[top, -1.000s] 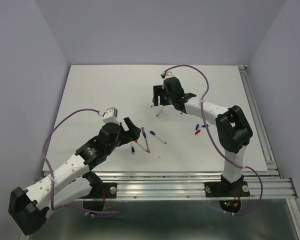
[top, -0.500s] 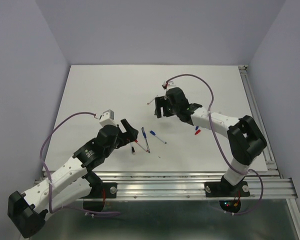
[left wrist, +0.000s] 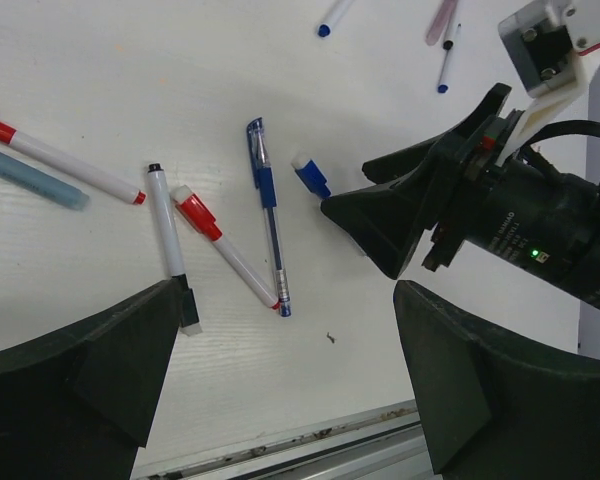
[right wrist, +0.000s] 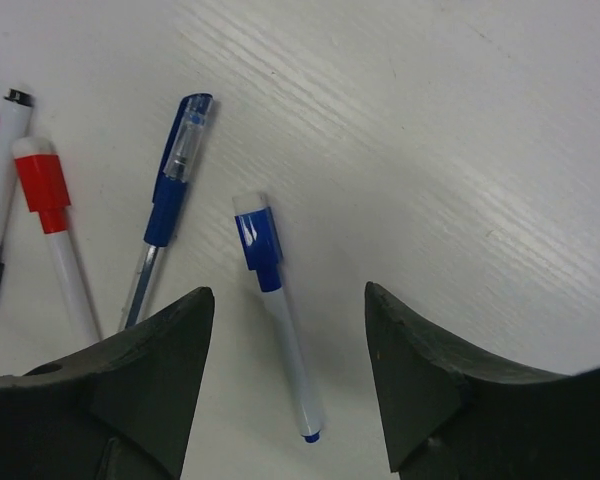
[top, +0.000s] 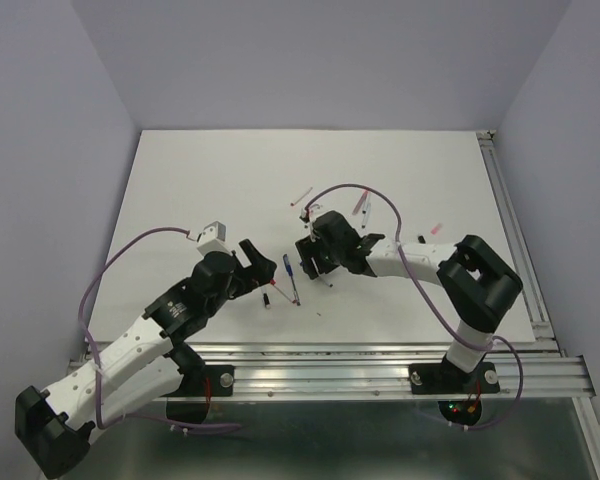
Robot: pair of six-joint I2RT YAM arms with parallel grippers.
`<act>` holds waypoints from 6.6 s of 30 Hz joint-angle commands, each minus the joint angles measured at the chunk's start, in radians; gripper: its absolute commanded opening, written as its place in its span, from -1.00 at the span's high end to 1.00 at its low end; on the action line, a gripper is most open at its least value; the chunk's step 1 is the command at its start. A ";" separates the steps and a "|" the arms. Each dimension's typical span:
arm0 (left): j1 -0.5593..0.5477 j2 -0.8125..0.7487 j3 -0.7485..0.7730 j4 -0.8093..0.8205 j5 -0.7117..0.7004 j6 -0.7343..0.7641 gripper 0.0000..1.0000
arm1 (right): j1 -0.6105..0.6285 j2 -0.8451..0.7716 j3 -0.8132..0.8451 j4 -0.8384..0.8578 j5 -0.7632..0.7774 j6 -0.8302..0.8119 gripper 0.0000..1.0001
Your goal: Open the pen caps
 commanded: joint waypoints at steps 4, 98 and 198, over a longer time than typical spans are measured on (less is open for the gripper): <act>0.004 -0.032 -0.027 -0.011 -0.010 -0.024 -0.98 | 0.021 0.045 -0.041 0.005 0.028 -0.012 -0.14; 0.271 0.641 0.422 0.556 0.340 0.184 1.00 | 0.372 -0.652 -0.876 0.715 -0.333 0.733 0.99; -0.233 1.503 1.105 0.159 0.298 0.259 0.89 | -0.145 -1.033 -0.535 -0.233 0.638 0.868 -1.00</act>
